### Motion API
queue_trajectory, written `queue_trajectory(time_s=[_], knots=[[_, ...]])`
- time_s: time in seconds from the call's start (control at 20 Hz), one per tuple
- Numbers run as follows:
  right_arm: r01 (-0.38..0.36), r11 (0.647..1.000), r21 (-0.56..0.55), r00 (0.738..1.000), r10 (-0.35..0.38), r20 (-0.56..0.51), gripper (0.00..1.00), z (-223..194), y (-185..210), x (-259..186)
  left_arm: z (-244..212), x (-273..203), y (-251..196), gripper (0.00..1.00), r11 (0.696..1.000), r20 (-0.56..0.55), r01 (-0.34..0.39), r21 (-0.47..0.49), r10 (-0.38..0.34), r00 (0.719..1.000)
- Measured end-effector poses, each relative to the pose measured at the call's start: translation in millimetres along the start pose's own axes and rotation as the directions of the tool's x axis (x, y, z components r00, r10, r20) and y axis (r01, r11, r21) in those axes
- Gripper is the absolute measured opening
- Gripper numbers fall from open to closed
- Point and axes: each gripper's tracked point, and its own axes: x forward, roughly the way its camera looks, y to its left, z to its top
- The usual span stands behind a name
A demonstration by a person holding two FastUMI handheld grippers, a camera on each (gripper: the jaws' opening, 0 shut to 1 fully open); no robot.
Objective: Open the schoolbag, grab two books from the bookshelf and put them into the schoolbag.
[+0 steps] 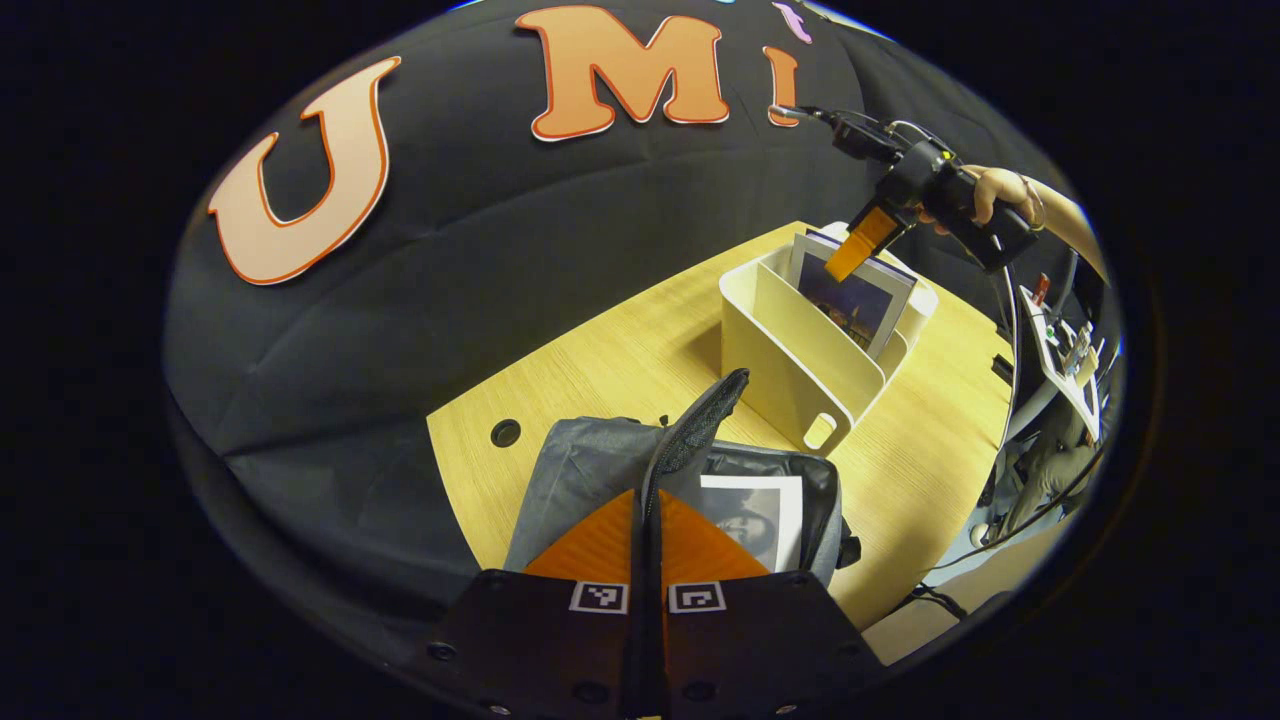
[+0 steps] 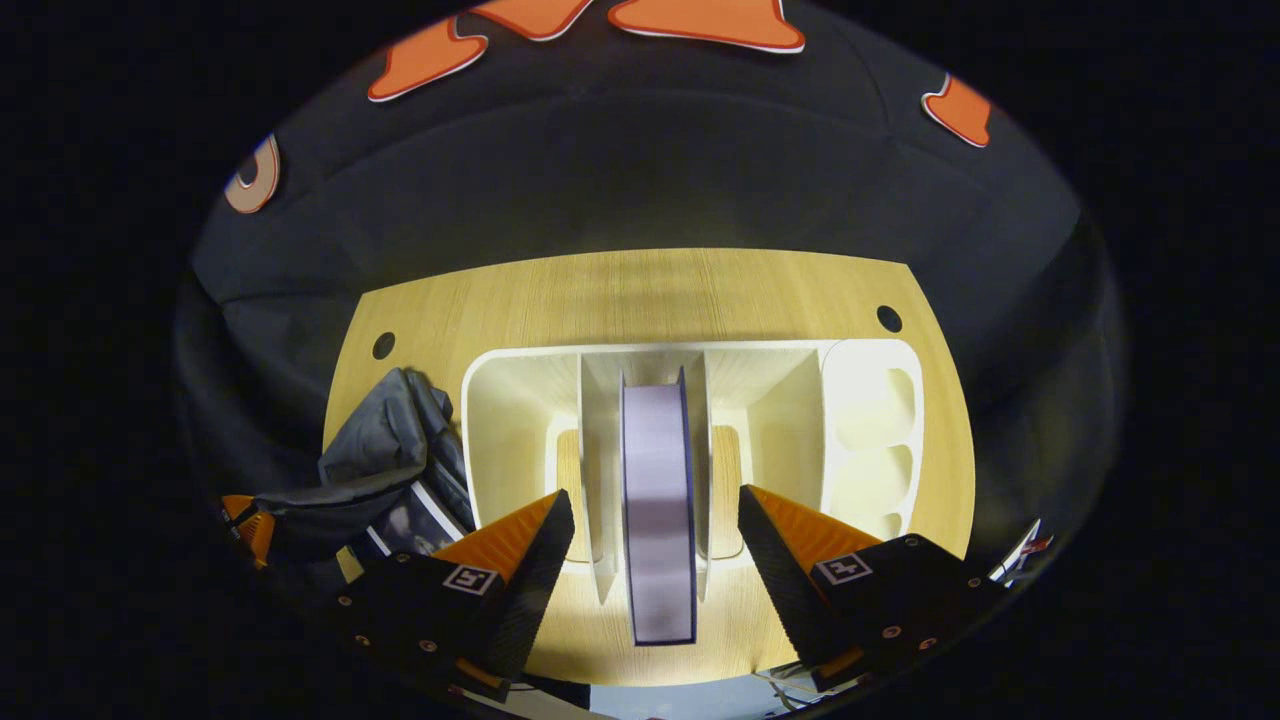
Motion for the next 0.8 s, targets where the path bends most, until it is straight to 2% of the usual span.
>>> queue_trajectory(time_s=[0.05,0.3,0.35,0.4,0.45,0.6,0.8], knots=[[0.001,1.0,-0.006,1.0,-0.001,-0.009,0.99,-0.2,-0.3,5.5,0.3,-0.3,-0.2,0.01,1.0,-0.002,-0.003,0.002,0.003,1.0],[-0.005,1.0,-0.016,0.998,0.004,-0.057,0.8,-8.4,2.1,27.8,6.6,-2.0,2.1,0.01,1.0,0.002,-0.013,-0.005,0.013,1.0],[-0.003,1.0,-0.01,0.997,0.002,-0.072,0.63,-11.5,-0.3,27.5,6.0,-2.9,2.4,0.01,1.0,0.0,-0.015,-0.006,0.015,1.0],[-0.006,1.0,0.009,0.997,0.007,-0.077,0.34,-11.9,2.2,26.9,5.4,-3.4,1.6,0.01,1.0,-0.002,-0.014,-0.006,0.014,1.0],[-0.012,1.0,0.013,0.997,0.013,-0.079,0.4,-12.4,4.0,24.0,6.2,-3.9,0.6,0.01,1.0,-0.001,-0.012,-0.005,0.012,1.0],[-0.012,0.999,0.033,0.999,0.013,-0.048,0.38,-5.9,4.2,8.0,5.8,-3.5,0.1,0.01,1.0,0.004,-0.008,-0.003,0.008,1.0],[0.043,0.999,0.007,0.999,-0.043,0.027,0.37,5.3,-8.1,-36.3,6.3,-8.4,-2.2,0.01,1.0,0.022,-0.003,-0.002,0.003,1.0]])
